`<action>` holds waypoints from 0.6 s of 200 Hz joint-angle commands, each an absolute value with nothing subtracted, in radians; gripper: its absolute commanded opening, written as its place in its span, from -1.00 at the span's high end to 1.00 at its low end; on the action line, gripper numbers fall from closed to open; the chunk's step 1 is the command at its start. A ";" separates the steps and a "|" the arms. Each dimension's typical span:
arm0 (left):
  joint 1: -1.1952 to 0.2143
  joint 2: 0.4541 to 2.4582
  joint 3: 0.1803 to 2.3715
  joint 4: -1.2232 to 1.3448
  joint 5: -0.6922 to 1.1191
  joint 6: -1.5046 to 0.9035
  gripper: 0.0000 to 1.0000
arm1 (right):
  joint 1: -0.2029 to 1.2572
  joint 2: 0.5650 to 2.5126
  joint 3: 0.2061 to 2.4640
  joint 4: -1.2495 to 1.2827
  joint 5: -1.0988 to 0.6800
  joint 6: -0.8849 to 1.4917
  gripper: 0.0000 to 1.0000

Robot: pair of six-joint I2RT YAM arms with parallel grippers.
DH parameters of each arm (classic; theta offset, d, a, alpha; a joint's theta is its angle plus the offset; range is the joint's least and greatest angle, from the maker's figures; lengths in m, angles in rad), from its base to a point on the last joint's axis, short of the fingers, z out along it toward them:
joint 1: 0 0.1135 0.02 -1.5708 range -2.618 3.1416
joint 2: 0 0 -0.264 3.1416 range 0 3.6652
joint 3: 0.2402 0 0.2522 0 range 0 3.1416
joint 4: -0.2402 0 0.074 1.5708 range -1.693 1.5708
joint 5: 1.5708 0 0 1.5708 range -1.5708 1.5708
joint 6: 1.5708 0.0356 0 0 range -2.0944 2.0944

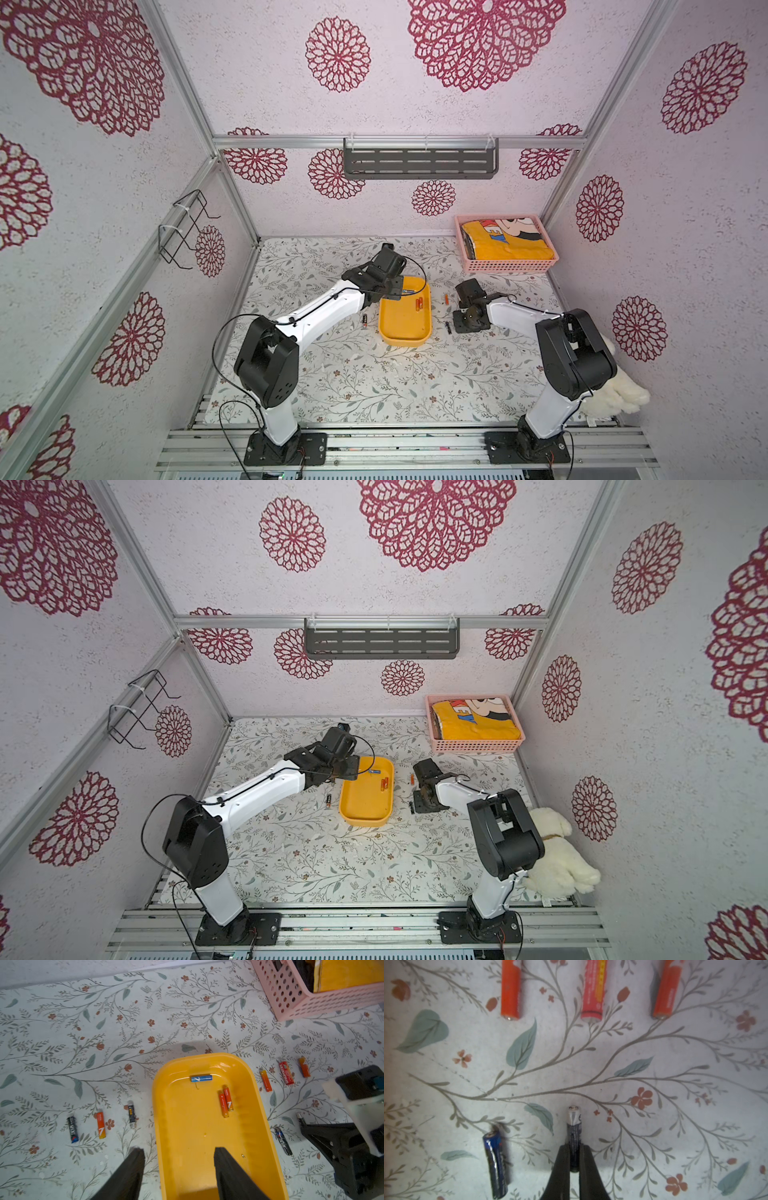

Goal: Take the batteries out of the storage box
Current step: Place the battery at the center of the board, then pick up the battery from the storage box.

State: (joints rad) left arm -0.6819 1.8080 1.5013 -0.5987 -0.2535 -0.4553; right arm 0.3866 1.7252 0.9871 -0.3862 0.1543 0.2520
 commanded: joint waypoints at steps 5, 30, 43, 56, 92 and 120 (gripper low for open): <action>-0.680 1.833 1.524 -0.636 -0.230 -0.455 -0.17 | 0.381 1.718 0.986 -0.387 0.170 0.240 0.65; -0.680 1.891 1.600 -0.672 -0.173 -0.478 -0.17 | 0.382 1.679 1.016 -0.425 0.182 0.232 0.57; -0.680 1.927 1.639 -0.682 -0.134 -0.490 -0.17 | 0.382 1.635 1.031 -0.441 0.195 0.230 0.46; -0.678 1.954 1.667 -0.688 -0.115 -0.516 -0.16 | 0.382 1.583 1.044 -0.457 0.206 0.230 0.42; -0.670 2.129 1.793 -0.733 -0.039 -0.567 -0.14 | 0.376 1.382 1.032 -0.414 0.251 0.230 0.22; -0.670 2.222 1.876 -0.762 -0.017 -0.589 -0.06 | 0.373 1.244 0.935 -0.268 0.272 0.223 0.12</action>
